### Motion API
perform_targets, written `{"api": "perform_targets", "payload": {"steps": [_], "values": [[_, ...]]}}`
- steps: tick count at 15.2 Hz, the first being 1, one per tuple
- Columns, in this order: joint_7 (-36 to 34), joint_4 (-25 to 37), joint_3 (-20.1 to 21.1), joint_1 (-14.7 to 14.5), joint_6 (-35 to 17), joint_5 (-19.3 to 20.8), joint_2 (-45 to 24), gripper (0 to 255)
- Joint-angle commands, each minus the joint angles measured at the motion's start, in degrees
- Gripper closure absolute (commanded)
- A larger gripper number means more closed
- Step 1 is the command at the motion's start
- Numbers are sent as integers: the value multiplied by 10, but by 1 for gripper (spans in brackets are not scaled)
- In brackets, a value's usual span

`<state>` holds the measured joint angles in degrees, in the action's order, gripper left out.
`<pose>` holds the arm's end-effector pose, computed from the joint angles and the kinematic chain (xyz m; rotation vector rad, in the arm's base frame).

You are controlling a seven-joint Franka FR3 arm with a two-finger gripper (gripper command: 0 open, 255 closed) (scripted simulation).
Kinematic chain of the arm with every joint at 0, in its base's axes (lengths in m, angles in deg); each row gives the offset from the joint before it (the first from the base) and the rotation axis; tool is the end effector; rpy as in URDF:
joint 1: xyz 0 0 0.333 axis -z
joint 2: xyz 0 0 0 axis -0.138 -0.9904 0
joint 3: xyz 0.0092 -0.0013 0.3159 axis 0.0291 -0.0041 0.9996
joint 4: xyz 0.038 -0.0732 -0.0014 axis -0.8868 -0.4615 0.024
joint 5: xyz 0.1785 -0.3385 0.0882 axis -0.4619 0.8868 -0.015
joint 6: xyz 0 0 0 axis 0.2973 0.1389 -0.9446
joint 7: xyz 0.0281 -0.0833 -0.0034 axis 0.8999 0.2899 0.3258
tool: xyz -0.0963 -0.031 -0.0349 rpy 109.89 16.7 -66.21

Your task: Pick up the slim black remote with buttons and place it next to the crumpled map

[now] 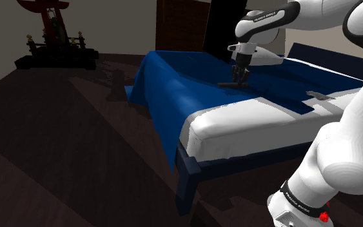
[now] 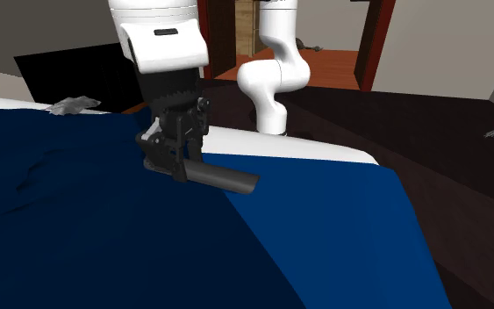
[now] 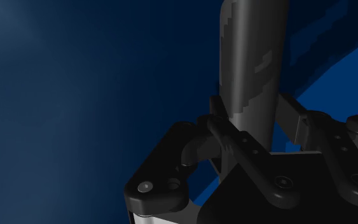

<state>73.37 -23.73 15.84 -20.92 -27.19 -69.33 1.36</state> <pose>0.4955 -0.2390 0.4670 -2.6261 -1.6093 0.0716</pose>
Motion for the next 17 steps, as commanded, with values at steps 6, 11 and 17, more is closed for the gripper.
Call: {"api": "perform_targets", "payload": {"steps": [6,11,17], "values": [[-2,10,1,-1,16,3,4,255],[-6,42,2,-2,54,7,11,255],[-7,85,3,-2,99,9,14,255]]}}
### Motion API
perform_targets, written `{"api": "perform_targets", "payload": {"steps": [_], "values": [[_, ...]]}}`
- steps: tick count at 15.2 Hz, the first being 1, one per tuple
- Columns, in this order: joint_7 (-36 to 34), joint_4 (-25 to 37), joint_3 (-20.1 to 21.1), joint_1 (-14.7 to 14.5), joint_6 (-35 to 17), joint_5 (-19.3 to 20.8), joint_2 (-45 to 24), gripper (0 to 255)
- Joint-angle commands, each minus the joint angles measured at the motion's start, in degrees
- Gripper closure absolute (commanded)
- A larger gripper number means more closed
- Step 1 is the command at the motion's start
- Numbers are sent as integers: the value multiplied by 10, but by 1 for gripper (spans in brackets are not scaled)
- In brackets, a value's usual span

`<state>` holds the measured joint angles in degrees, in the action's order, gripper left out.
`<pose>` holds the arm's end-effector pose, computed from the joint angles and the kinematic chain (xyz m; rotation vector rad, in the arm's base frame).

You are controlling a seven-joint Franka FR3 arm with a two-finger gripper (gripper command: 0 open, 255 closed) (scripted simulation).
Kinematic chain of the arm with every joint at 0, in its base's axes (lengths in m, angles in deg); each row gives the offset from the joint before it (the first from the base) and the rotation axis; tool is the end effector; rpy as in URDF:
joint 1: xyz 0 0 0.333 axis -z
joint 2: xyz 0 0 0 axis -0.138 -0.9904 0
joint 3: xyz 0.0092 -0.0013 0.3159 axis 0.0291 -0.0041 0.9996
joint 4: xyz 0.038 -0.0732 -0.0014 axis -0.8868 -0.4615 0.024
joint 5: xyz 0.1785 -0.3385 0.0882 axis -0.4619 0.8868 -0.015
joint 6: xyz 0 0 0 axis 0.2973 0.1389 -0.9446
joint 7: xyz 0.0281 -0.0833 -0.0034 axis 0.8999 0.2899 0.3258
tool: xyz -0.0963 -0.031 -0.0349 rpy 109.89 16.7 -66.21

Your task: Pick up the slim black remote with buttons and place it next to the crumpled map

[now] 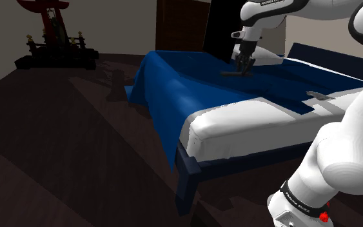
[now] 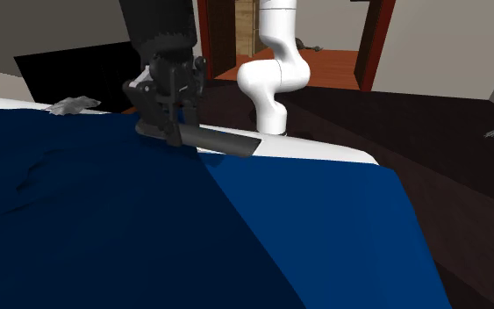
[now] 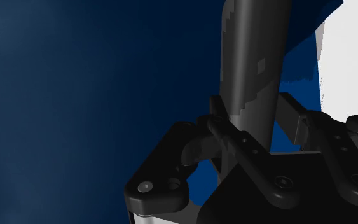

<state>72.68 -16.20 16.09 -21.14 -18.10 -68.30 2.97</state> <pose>0.4939 -0.2386 0.5282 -2.6228 -1.6073 0.0772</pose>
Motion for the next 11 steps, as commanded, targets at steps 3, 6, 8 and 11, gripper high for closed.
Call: {"api": "perform_targets", "payload": {"steps": [3,6,8,11], "values": [[1,33,0,0,32,-1,-2,255],[8,33,-4,4,40,6,9,255],[23,14,-13,13,38,22,31,255],[47,-9,-27,29,36,44,60,255]]}}
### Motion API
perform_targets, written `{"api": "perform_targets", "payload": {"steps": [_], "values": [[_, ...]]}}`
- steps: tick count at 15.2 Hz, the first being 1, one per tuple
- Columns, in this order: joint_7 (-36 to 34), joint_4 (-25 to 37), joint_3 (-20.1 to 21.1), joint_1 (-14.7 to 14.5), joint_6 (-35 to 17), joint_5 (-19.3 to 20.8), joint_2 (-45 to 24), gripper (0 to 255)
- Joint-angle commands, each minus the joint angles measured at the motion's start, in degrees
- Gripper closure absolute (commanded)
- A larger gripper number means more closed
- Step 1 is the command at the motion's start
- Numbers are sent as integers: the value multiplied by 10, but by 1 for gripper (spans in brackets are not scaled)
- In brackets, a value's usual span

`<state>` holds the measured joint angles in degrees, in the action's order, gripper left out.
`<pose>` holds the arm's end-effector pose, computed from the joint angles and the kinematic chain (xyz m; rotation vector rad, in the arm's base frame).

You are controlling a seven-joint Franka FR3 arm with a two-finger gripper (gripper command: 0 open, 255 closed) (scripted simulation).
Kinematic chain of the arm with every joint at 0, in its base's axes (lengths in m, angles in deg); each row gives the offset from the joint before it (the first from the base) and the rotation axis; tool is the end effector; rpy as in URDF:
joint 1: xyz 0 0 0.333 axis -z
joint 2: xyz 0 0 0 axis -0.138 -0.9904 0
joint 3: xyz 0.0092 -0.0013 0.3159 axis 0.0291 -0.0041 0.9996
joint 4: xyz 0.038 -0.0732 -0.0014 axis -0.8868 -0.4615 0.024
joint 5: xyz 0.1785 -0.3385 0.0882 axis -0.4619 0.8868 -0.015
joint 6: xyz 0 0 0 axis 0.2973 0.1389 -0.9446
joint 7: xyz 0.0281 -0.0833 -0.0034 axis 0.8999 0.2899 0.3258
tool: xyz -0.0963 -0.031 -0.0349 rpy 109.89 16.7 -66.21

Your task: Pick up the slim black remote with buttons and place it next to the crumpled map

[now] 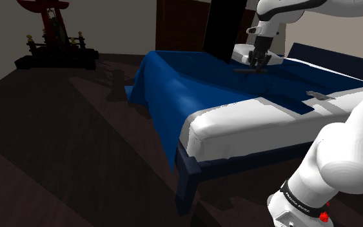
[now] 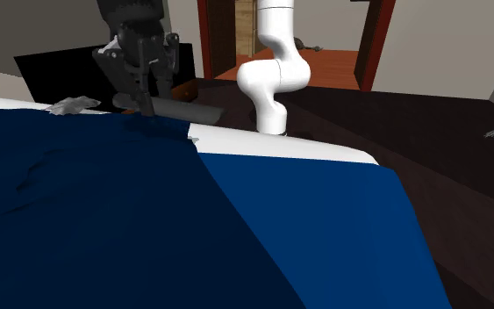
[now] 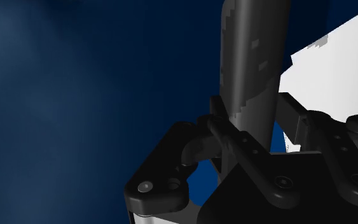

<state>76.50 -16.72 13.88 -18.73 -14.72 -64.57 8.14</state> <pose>0.4450 -0.2828 0.5550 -2.6233 -1.6057 0.0767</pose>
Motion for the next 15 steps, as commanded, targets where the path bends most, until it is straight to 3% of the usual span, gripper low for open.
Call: {"api": "perform_targets", "payload": {"steps": [1,15], "values": [[17,-10,-10,10,2,14,17,255],[178,-30,-110,85,1,77,69,255]]}}
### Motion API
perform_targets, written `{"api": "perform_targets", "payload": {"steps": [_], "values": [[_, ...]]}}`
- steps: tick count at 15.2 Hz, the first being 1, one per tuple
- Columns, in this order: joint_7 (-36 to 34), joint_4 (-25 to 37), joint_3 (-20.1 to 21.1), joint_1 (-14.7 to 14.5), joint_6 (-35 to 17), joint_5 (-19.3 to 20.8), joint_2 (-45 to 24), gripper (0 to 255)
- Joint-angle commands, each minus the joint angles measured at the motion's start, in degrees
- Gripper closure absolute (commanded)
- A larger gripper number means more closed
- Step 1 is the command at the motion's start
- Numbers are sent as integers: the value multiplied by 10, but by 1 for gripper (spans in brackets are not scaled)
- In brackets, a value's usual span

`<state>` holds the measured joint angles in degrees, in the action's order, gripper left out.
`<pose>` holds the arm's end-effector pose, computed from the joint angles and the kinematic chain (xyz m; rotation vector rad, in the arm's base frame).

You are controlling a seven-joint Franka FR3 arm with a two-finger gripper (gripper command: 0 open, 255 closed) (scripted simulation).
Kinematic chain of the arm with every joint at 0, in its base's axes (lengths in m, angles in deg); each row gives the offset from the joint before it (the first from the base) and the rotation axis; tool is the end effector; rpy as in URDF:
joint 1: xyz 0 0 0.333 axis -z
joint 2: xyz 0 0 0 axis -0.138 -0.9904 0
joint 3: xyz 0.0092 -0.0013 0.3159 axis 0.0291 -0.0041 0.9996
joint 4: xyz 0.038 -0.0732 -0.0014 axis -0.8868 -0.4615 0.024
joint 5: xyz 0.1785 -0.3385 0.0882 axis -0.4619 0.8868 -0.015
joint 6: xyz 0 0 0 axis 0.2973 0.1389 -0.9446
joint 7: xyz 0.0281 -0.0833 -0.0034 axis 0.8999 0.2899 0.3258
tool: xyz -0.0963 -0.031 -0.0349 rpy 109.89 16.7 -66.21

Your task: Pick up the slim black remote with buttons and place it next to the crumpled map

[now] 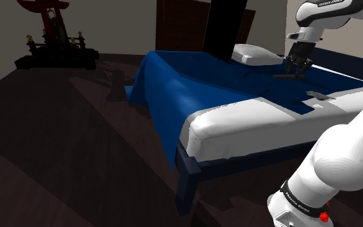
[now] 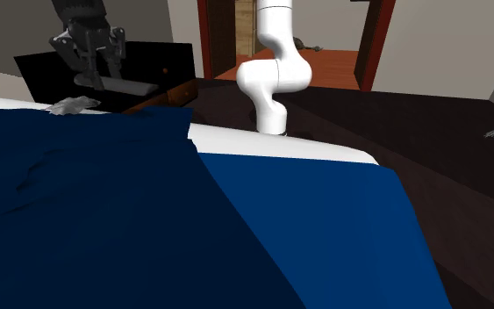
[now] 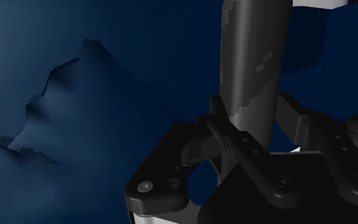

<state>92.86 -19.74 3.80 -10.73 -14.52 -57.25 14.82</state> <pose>0.2995 -0.4145 0.5571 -2.6242 -1.6049 0.0769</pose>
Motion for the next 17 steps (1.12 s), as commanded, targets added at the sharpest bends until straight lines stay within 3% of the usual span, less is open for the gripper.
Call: {"api": "perform_targets", "payload": {"steps": [1,8,12,14,17], "values": [[29,3,-19,10,-1,5,0,255],[151,44,-112,30,-8,-17,-47,255],[251,81,-183,47,-13,-76,-121,255],[316,105,-210,77,-12,-130,-180,255],[402,148,-202,166,-1,-205,-262,255]]}}
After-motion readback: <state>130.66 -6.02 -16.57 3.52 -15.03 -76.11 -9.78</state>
